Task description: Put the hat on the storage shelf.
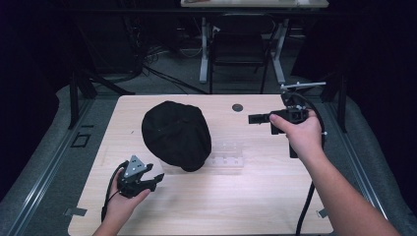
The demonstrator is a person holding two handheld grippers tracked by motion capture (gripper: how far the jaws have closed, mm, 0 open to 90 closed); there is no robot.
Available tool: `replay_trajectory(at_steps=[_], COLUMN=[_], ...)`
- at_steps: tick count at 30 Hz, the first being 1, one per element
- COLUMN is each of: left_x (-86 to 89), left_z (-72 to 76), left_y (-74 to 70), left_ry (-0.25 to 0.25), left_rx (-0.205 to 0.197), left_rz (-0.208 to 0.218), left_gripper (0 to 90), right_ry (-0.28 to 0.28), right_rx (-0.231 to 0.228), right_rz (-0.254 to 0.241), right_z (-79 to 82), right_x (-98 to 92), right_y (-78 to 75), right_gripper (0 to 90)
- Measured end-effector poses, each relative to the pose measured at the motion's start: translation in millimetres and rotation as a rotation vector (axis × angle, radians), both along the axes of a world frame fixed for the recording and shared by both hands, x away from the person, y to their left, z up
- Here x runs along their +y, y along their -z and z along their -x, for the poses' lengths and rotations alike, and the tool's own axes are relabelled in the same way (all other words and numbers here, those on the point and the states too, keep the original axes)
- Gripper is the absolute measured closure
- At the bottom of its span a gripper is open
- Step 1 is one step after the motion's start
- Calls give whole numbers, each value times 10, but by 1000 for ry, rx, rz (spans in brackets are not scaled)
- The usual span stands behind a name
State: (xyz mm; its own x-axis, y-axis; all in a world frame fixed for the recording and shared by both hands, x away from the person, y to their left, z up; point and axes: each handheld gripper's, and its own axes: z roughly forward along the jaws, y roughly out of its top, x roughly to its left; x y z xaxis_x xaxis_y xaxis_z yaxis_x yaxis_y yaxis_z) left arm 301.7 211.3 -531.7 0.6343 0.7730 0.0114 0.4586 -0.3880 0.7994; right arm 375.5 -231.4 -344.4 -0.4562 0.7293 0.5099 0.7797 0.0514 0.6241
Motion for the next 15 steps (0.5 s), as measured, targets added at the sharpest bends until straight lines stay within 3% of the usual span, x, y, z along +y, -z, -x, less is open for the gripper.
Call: replay_trajectory(at_steps=[3,8,15], left_x=[28,54,55], left_z=[-14,-23,-20], left_y=[56,79,117], left_ry=[-10,-20,-24], left_rx=[28,26,28], left_rz=[8,5,-8], left_gripper=[442,439,440], right_ry=[6,20,65], right_rx=[-9,-6,-24], right_rz=[25,19,50], right_z=[44,146,302], right_x=[-22,-121,-248], right_y=[45,205,393], right_gripper=[643,636,617])
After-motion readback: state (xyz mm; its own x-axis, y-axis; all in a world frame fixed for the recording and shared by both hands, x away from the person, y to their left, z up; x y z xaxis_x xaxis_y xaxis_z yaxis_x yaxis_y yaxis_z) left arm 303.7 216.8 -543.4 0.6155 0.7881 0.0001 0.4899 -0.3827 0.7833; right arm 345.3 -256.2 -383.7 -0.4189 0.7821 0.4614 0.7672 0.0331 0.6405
